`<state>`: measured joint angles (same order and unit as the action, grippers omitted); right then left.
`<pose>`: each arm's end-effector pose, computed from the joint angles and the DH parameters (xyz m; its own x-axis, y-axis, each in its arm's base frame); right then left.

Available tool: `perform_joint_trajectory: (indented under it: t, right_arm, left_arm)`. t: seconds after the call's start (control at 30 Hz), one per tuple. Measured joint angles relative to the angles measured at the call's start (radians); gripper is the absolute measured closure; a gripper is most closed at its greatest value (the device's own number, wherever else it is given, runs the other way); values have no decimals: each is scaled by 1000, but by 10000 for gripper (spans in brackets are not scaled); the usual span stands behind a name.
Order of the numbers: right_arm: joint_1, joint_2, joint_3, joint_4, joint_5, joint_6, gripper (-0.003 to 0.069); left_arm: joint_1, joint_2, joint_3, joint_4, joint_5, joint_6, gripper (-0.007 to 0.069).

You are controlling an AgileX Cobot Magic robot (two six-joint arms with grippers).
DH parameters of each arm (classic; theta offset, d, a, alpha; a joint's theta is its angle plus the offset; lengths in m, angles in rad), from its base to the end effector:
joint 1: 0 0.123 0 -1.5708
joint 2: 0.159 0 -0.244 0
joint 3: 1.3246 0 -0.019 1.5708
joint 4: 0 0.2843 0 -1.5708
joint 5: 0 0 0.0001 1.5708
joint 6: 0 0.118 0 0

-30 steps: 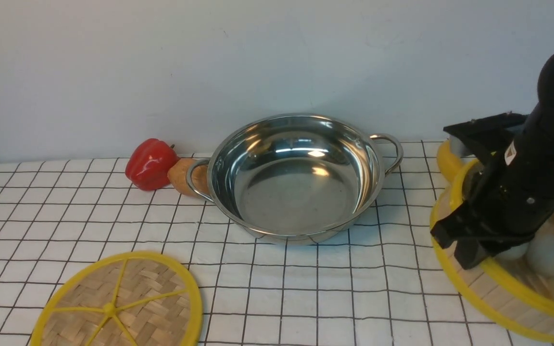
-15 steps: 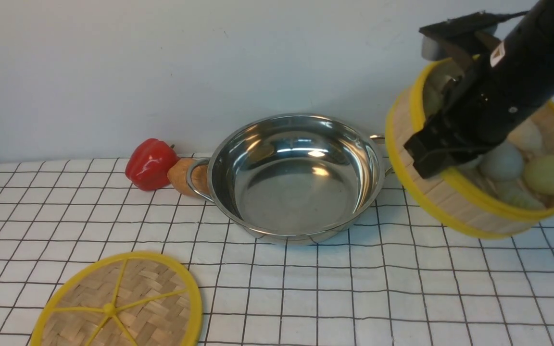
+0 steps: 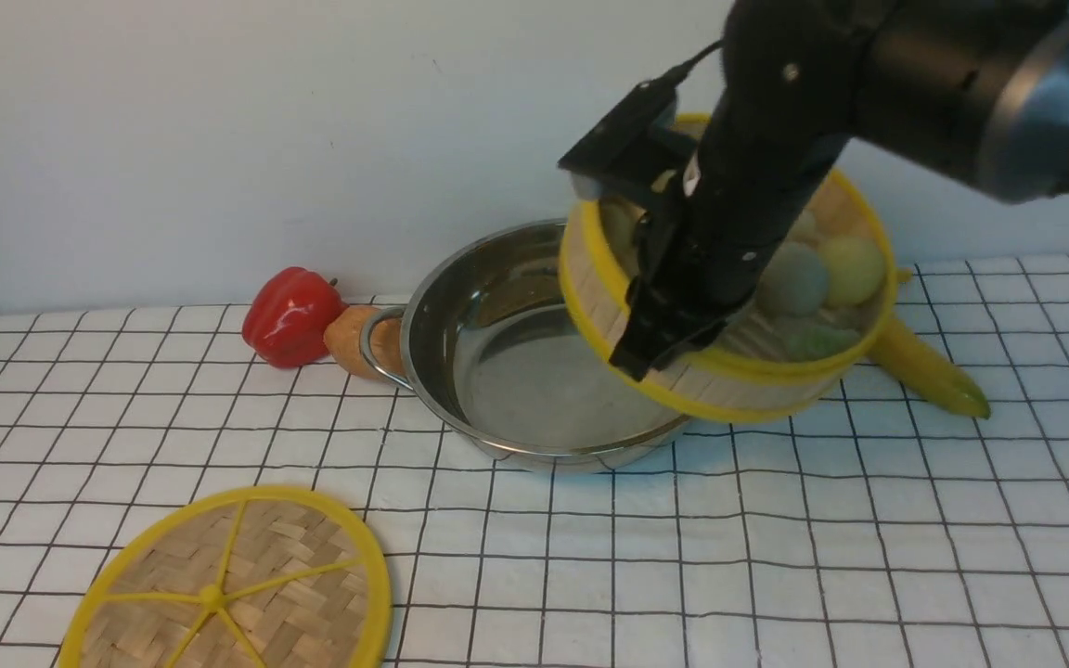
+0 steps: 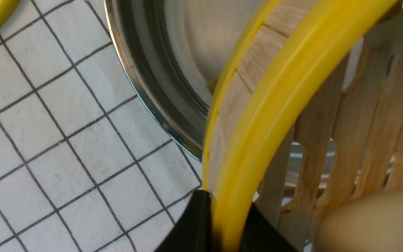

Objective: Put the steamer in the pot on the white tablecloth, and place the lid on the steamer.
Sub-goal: 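Place the bamboo steamer basket of food into the steel pot with the right gripper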

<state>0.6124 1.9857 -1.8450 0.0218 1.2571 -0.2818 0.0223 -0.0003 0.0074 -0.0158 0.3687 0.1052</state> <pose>0.3649 0.2593 0.2176 -0.6037 -0.7560 -0.2531 -0.7721 0.6335 -0.0506 0.1540 0.0028 0.1696 -0.2849 0.0840 -0.9549 0.0089 0.9963 0.0850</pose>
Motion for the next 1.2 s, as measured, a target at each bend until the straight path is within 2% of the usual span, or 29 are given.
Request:
perform_joint_trajectory:
  t: [0.23,0.63,1.2]
  right_arm:
    - [46,62,-49,-89,2,-24,591]
    - [67,62,-52,-47,4,-162,591]
    - [68,62,-54,-54,-32,-327,591]
  left_arm:
    - [0,0,0,0,0,0,382]
    - [0,0,0,0,0,0,382]
    - [0,0,0,0,0,0,382]
